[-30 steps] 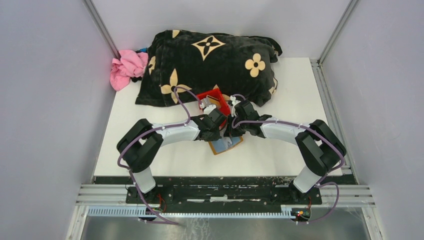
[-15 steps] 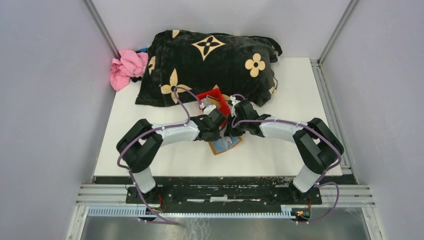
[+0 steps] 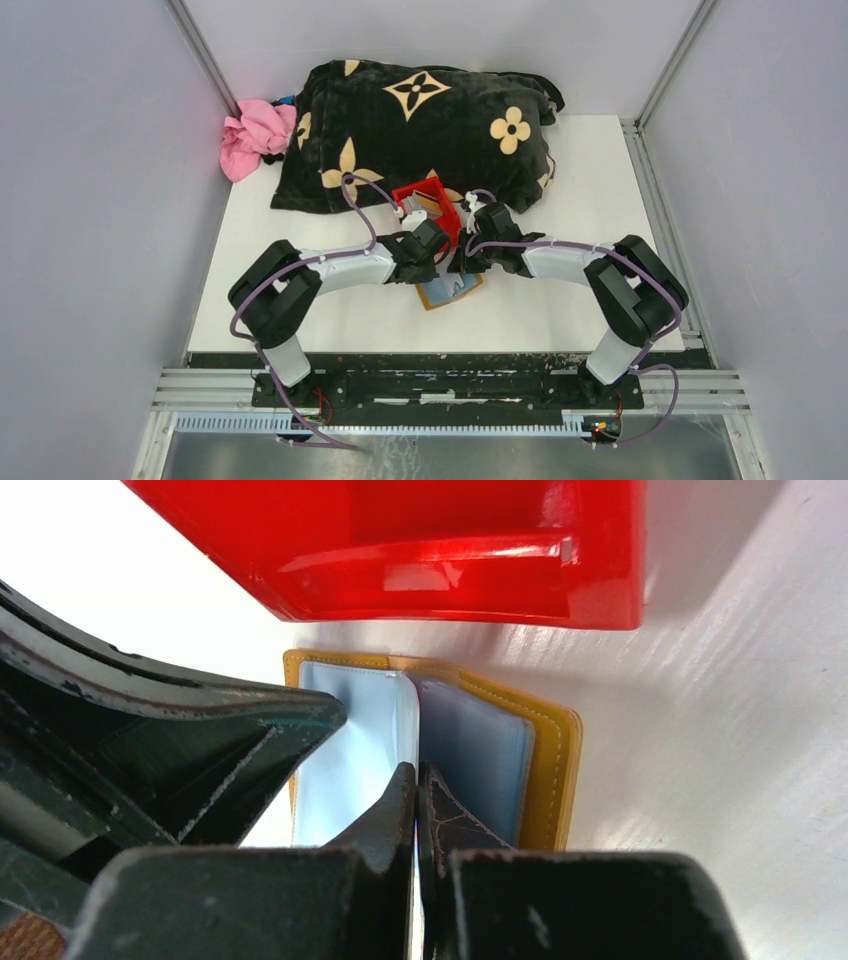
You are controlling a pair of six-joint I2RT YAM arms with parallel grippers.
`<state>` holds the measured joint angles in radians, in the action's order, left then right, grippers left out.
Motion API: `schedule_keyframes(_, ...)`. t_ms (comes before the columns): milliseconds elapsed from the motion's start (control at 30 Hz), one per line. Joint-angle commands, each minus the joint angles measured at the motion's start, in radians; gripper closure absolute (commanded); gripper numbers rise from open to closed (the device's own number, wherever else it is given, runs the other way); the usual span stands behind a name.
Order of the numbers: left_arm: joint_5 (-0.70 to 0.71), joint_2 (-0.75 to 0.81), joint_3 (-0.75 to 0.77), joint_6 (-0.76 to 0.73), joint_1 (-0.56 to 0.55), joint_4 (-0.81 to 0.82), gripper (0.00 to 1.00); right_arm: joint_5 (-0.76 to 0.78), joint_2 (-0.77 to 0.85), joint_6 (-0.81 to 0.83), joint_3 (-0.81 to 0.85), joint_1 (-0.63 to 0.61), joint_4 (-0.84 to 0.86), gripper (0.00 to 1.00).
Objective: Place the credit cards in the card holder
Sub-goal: Insert the credit card into the card holder.
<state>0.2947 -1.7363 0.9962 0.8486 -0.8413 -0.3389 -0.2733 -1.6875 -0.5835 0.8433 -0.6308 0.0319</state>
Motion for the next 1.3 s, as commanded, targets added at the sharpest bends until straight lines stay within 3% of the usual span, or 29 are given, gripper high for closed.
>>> schedule_keyframes(0, 0.105, 0.004, -0.058, 0.023, 0.019, -0.181, 0.92, -0.003, -0.017, -0.007, -0.044, -0.007, 0.007, 0.99)
schedule_keyframes(367, 0.124, 0.084, -0.068, 0.107, 0.019, -0.225, 0.86, 0.001, -0.018, -0.006, -0.091, -0.005, 0.025, 0.99)
schedule_keyframes(767, 0.047, 0.151, -0.194, 0.185, 0.004, -0.160, 0.89, -0.014, -0.039, -0.010, -0.097, -0.005, 0.046, 0.99)
schedule_keyframes(1267, -0.046, 0.016, -0.144, 0.179, -0.054, -0.102, 0.91, -0.055, -0.116, -0.029, -0.079, 0.014, 0.084, 0.99)
